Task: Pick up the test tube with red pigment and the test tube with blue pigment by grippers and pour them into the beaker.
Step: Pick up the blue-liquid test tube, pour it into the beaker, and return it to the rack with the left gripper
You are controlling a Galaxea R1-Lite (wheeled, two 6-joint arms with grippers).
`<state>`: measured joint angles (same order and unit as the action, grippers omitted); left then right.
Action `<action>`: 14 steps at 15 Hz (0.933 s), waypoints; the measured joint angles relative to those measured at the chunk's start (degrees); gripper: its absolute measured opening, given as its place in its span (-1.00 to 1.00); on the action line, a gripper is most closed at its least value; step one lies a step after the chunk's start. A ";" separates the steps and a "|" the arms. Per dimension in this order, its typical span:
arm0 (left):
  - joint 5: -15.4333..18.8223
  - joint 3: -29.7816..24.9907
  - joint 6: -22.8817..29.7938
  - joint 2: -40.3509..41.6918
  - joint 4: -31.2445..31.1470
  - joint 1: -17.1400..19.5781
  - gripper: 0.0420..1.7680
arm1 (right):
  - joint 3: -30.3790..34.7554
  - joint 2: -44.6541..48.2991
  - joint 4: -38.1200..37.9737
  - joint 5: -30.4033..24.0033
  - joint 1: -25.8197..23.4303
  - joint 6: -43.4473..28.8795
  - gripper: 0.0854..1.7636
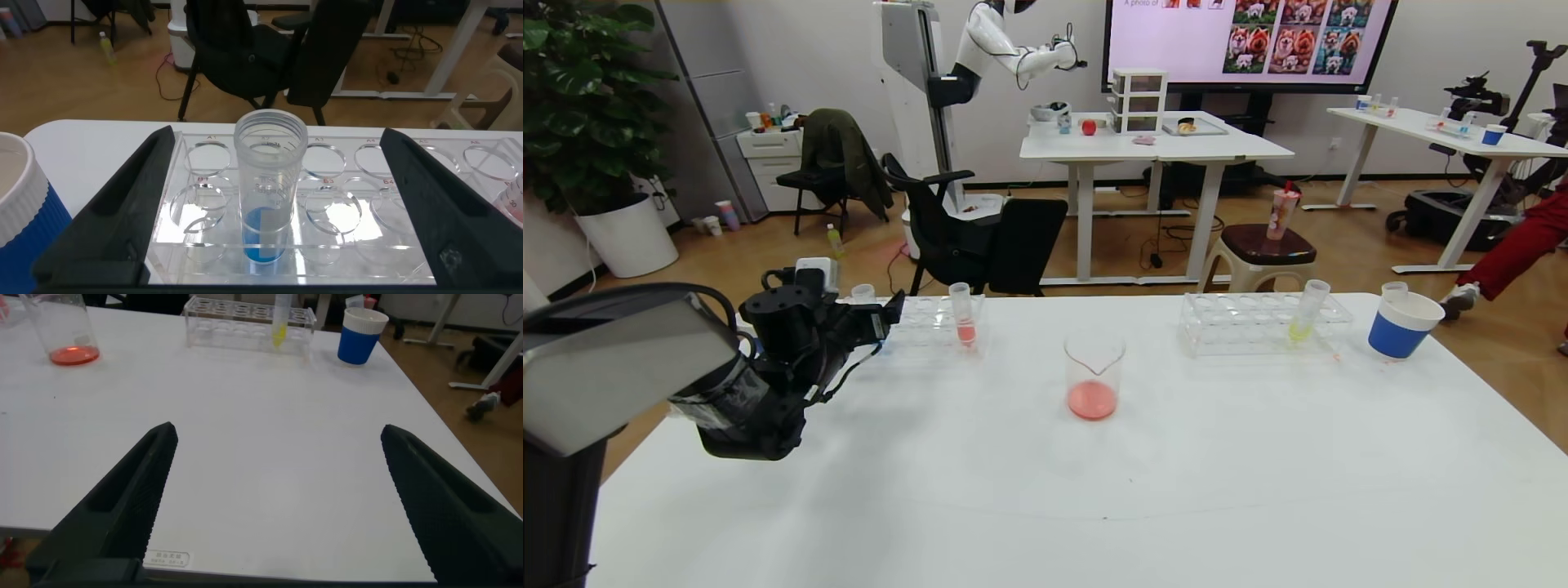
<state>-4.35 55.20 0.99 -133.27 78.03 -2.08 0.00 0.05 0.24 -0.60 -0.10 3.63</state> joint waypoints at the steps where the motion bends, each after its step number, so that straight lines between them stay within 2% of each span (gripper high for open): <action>1: 0.00 0.21 0.00 -0.20 0.05 0.09 0.91 | 0.00 0.00 0.00 0.00 0.02 0.00 0.97; 2: 0.00 0.41 0.00 -0.39 0.18 0.11 0.65 | 0.00 0.00 0.00 0.00 0.00 0.00 0.97; 3: 0.00 0.50 -0.02 -0.50 0.30 0.09 0.24 | 0.00 0.00 0.00 0.00 0.00 0.00 0.97; 4: 0.00 0.56 -0.06 -0.52 0.30 0.02 -0.29 | 0.00 0.00 0.00 0.00 0.00 0.00 0.97; 5: -0.02 0.59 -0.09 -0.48 0.28 0.00 -0.63 | 0.00 0.00 -0.02 0.02 0.02 0.02 0.97; 6: 0.00 0.59 -0.13 -0.39 0.28 -0.09 -0.69 | 0.00 0.00 0.00 0.02 0.02 0.00 0.97; 7: 0.00 0.61 -0.13 -0.26 0.28 -0.11 -0.52 | 0.00 0.00 0.00 0.00 0.00 0.02 0.97; 8: 0.04 0.63 -0.17 -0.15 0.27 -0.17 -0.45 | 0.00 0.00 -0.02 0.02 0.00 0.02 0.97; 12: -0.05 1.63 -0.39 0.90 -0.50 -0.55 -0.45 | 0.00 0.00 0.00 0.00 0.00 0.02 0.97; 14: -0.02 2.99 -0.41 3.00 -4.68 -0.76 -0.45 | 0.00 0.00 0.00 0.02 0.00 0.02 0.97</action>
<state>-4.38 58.19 0.57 -130.27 73.35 -2.84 0.00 0.05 0.24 -0.57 -0.10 3.66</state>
